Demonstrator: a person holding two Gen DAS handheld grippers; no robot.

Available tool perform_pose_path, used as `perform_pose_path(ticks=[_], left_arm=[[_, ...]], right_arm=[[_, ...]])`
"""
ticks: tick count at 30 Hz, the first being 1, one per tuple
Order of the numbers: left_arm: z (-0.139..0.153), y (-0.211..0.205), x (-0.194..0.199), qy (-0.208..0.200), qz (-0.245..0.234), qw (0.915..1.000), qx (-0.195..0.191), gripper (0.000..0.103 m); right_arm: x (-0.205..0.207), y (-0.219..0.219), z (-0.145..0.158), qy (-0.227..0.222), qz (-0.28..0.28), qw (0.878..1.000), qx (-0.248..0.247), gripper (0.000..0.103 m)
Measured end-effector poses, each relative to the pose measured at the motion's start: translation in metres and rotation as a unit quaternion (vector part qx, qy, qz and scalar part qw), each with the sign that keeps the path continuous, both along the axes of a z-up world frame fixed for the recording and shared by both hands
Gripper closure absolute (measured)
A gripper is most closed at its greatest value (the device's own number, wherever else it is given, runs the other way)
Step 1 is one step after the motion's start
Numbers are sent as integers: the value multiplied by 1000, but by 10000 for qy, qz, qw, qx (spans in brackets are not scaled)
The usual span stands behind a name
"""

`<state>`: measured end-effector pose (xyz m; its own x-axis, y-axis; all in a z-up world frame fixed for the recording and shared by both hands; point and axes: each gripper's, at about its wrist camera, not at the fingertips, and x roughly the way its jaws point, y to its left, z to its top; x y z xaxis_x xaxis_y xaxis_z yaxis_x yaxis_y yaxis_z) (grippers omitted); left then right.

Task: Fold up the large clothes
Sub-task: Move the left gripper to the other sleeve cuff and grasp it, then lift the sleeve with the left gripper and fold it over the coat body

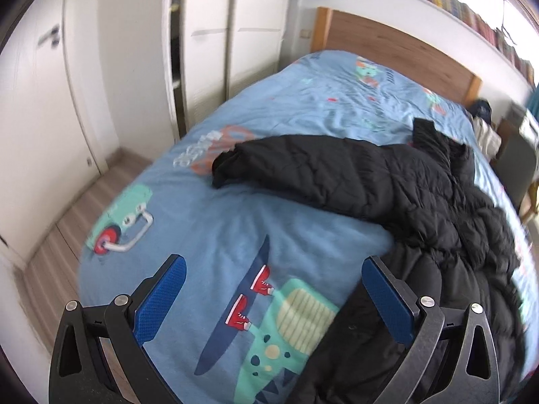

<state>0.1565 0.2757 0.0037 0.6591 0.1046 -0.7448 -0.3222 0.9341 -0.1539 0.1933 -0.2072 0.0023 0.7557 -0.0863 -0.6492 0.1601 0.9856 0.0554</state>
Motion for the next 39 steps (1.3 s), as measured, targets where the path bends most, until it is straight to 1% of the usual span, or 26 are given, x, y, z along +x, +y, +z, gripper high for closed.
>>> perform_pose_path(ticks=[1, 2, 4, 9, 14, 18, 20, 22, 23, 28, 29, 31, 32, 34, 35, 39], left_arm=[[-4, 13, 3, -7, 52, 9997, -245, 2], [-7, 21, 6, -17, 72, 9991, -409, 2], [-12, 41, 17, -73, 110, 9964, -842, 6], [-20, 69, 51, -163, 226, 9875, -1549, 7], [-38, 83, 90, -121, 397, 9782, -2033, 7], [-63, 90, 121, -21, 538, 9671, -2488, 7], [-76, 93, 138, 10, 609, 9599, -2738, 7], [-86, 98, 151, 34, 734, 9545, -2889, 7], [-94, 102, 159, 53, 824, 9494, -3029, 8], [-123, 112, 186, 169, 1181, 9270, -3556, 21], [-127, 114, 190, 171, 1218, 9240, -3621, 22], [-134, 116, 195, 188, 1280, 9194, -3715, 30], [-138, 118, 197, 181, 1326, 9156, -3792, 31], [-141, 120, 199, 112, 1363, 9095, -3925, 39], [-141, 121, 201, 60, 1354, 9061, -4009, 41], [-141, 126, 203, -16, 1359, 9032, -4070, 60]], right_arm=[[3, 1, -2, 43, 9, 10000, -8, 48], [7, 2, -5, 88, 12, 10000, -11, 48], [13, 3, -8, 144, 13, 9999, 46, 48], [29, 3, -13, 226, -26, 9997, 20, 48], [43, -4, -19, 362, -120, 9992, -79, 48], [54, -15, -27, 510, -260, 9983, -105, 48], [59, -20, -31, 566, -326, 9978, -116, 48], [65, -25, -36, 639, -396, 9971, -106, 48], [68, -27, -39, 680, -421, 9967, -106, 48], [79, -32, -49, 861, -455, 9949, -257, 48], [80, -32, -51, 884, -449, 9946, -296, 48], [82, -33, -53, 926, -425, 9941, -363, 48], [83, -34, -53, 937, -427, 9939, -383, 48], [83, -37, -54, 954, -458, 9936, -394, 48], [82, -38, -56, 968, -480, 9934, -382, 48], [80, -43, -62, 1033, -528, 9926, -350, 48]])
